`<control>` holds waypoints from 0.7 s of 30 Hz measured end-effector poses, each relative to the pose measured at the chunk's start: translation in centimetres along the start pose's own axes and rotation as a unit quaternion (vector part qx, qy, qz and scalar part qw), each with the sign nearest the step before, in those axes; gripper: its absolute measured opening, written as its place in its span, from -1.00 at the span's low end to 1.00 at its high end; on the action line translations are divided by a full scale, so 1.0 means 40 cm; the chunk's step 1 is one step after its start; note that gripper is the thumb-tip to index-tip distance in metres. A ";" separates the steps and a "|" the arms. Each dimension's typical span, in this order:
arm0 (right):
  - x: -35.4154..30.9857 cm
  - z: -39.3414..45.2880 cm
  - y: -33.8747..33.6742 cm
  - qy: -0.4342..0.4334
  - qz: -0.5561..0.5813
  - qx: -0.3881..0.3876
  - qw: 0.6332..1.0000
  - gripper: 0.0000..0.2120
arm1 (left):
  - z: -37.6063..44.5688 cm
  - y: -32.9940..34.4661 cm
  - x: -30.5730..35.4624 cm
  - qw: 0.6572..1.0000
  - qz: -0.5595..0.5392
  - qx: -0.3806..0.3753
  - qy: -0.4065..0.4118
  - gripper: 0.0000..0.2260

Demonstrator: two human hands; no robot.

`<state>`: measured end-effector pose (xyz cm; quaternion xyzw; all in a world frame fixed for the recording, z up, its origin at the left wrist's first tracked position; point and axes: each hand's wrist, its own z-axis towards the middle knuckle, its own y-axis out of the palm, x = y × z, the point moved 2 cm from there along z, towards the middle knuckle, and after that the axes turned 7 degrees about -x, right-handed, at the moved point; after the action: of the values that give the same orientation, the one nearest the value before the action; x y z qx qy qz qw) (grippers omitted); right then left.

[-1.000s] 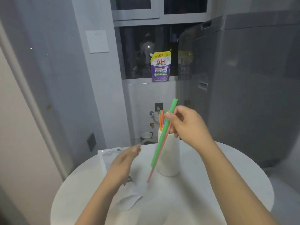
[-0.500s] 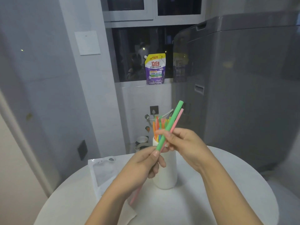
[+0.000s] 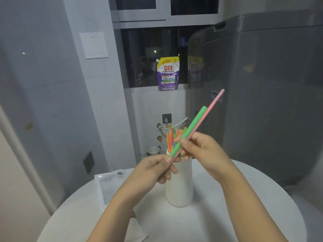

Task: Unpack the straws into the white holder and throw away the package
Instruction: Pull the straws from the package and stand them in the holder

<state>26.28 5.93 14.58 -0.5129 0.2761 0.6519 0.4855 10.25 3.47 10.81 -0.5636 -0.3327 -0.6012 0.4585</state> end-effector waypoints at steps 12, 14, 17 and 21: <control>-0.022 0.025 -0.067 -0.070 -0.213 0.215 0.950 -0.89 | 0.104 -0.008 -0.013 0.980 0.100 0.146 0.090 -0.55; -0.018 0.029 -0.071 -0.078 -0.210 0.214 0.951 -0.91 | 0.136 -0.002 -0.006 0.989 0.083 0.099 0.077 -0.47; -0.013 0.032 -0.076 -0.079 -0.197 0.195 0.958 -0.93 | 0.180 -0.001 -0.005 0.995 0.038 0.059 0.069 -0.37; 0.001 0.040 -0.072 -0.067 -0.215 0.161 0.961 -0.94 | 0.219 -0.005 -0.025 0.995 -0.022 0.052 0.078 -0.34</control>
<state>28.26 8.41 15.47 -0.4301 0.2272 0.5118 0.7081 13.26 11.75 11.12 -0.4827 -0.3389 -0.6349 0.4990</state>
